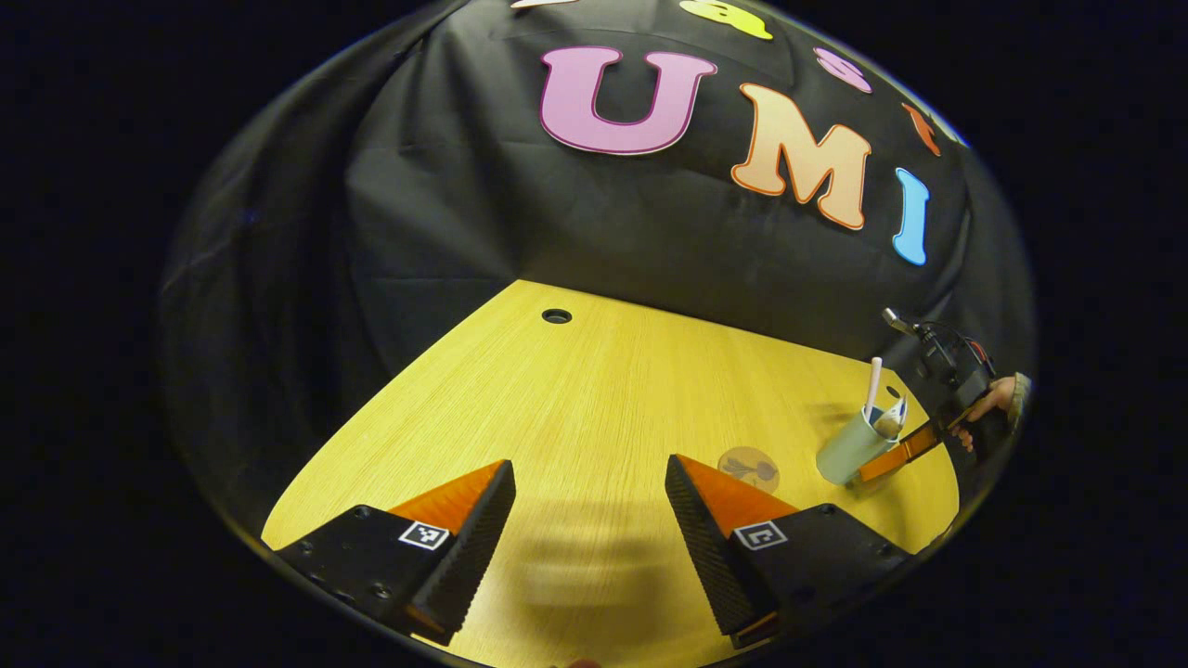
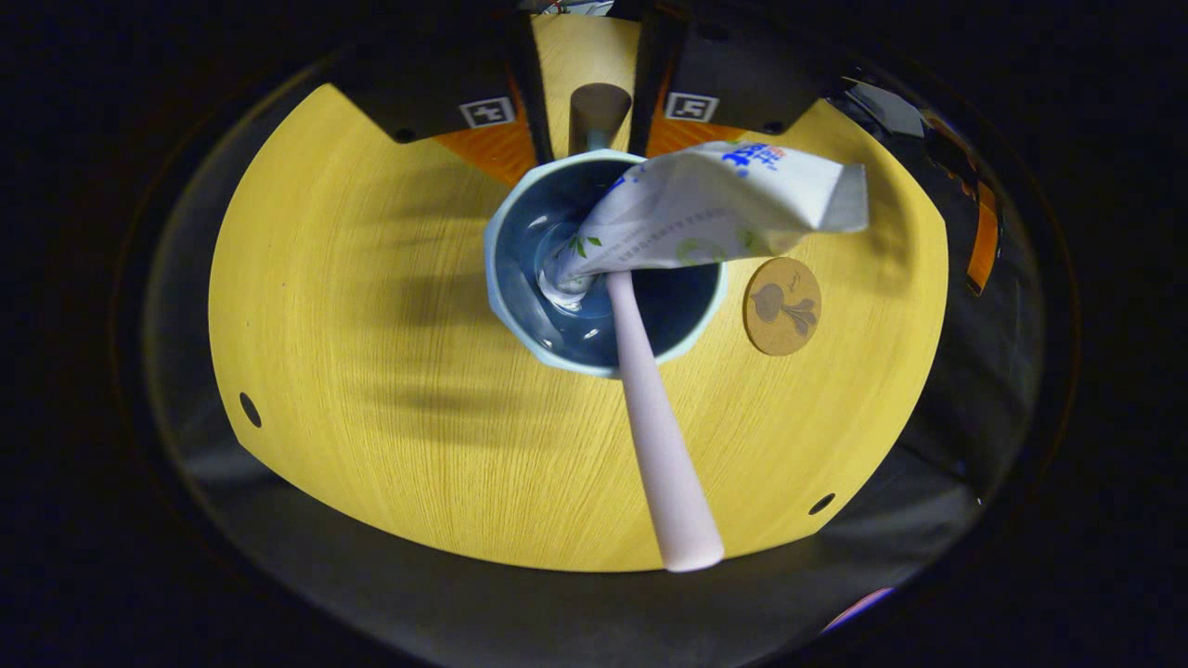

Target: Put the toothbrush and toothpaste on the desktop into the cup, then pick up the cup and place it on the coaster on the desktop.

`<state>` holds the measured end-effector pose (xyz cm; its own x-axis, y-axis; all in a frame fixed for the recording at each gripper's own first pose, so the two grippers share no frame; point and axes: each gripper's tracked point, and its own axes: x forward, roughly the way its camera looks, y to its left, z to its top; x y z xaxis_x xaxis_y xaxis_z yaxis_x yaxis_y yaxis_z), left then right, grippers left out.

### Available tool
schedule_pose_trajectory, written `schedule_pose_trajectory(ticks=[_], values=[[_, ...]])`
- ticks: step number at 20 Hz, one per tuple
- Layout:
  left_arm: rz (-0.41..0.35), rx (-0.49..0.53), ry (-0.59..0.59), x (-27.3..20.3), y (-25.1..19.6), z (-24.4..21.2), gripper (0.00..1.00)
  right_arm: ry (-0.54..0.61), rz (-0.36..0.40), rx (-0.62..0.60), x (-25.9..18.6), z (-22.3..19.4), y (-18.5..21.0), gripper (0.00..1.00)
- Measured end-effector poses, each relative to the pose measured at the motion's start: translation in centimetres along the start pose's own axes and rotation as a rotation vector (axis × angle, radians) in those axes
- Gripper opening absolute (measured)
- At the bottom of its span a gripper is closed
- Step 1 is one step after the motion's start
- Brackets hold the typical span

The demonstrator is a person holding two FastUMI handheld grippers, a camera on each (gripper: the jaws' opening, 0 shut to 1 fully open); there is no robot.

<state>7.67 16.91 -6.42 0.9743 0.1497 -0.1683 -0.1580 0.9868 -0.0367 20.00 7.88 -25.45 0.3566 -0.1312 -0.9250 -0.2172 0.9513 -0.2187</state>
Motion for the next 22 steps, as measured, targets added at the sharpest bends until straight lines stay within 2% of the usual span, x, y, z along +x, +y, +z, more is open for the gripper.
schedule_pose_trajectory(ticks=[2,6,9,11,18,22], values=[[-0.005,-0.016,0.021,0.1,0.1,-0.6,0.94,0.006,-0.003,-0.002,0.4,0.1,-0.1,0.3],[-0.018,-0.048,0.051,0.2,0.0,-1.6,0.95,-0.006,-0.002,-0.037,0.2,0.1,0.0,0.26],[-0.043,-0.045,0.055,0.4,0.0,-1.8,0.92,-0.042,0.009,-0.062,0.0,0.7,0.2,0.25],[-0.059,-0.035,0.053,0.3,-0.2,-2.3,0.94,-0.073,0.043,-0.076,-0.2,1.2,0.5,0.25],[-0.097,-0.002,0.061,-0.3,-0.7,-2.6,0.94,-0.108,0.113,-0.251,0.2,2.2,0.9,0.27],[-0.084,0.002,0.076,0.3,-0.7,-2.9,0.95,-0.08,0.092,-0.312,-0.8,3.3,-1.2,0.25]])
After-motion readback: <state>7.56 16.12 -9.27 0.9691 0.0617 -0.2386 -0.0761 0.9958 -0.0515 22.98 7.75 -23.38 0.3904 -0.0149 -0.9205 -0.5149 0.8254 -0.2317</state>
